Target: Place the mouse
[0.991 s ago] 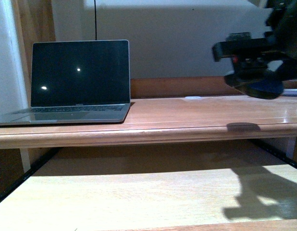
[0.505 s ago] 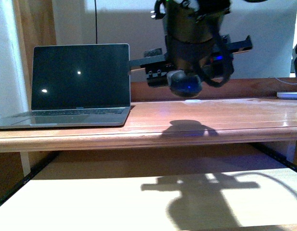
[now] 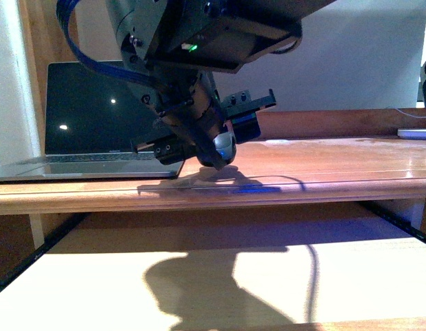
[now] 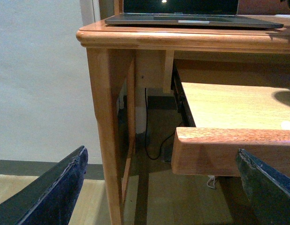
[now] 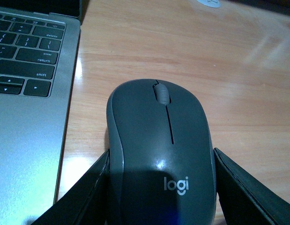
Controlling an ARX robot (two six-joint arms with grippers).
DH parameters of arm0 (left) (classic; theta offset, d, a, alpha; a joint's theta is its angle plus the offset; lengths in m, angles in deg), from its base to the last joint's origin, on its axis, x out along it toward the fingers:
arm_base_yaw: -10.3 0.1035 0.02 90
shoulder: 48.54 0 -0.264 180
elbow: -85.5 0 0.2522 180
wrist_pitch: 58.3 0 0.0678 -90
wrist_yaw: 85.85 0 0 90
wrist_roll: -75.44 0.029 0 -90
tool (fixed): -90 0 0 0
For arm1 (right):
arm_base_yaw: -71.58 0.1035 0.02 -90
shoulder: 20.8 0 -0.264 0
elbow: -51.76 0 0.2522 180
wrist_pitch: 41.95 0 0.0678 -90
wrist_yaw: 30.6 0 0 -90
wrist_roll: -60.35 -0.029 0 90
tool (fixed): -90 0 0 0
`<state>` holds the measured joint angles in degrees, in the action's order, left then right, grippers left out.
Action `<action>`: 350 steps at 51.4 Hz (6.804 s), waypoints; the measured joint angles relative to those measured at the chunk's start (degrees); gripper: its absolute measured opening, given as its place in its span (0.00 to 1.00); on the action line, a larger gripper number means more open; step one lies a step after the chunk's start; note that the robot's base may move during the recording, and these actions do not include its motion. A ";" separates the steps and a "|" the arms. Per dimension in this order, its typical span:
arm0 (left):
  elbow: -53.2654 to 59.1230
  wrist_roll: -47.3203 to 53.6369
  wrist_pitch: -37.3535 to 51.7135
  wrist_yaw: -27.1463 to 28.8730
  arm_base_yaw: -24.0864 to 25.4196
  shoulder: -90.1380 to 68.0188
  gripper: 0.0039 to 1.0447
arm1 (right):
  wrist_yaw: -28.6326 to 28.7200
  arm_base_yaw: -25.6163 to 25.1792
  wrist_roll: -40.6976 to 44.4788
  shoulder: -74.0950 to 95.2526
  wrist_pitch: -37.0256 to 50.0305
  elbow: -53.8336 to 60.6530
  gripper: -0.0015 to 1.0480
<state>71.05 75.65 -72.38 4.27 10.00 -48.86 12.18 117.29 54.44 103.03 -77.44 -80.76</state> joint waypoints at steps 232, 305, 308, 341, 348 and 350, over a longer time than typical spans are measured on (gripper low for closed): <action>0.00 0.00 0.00 0.02 0.00 0.00 0.93 | 48.59 -9.66 4.44 -32.20 39.41 69.13 0.93; 0.00 0.00 0.00 0.00 0.00 0.00 0.93 | 60.17 -25.09 -2.03 -50.90 33.70 72.30 0.93; 0.00 0.00 0.00 0.00 0.00 0.00 0.93 | 62.12 -28.00 -2.08 -54.69 33.75 74.10 0.93; 0.00 0.00 0.00 0.02 0.00 0.00 0.93 | 63.01 -47.87 -1.92 -80.13 36.11 88.65 0.83; 0.00 0.00 0.00 -0.09 0.00 0.00 0.93 | 47.45 -46.07 3.67 -83.54 38.80 96.41 0.59; 0.00 0.00 0.00 -0.09 0.00 0.00 0.93 | 47.32 -46.03 4.07 -84.41 39.30 97.72 0.54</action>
<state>71.05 75.65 -72.38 4.18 10.00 -48.86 59.50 71.26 58.51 18.62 -38.14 16.96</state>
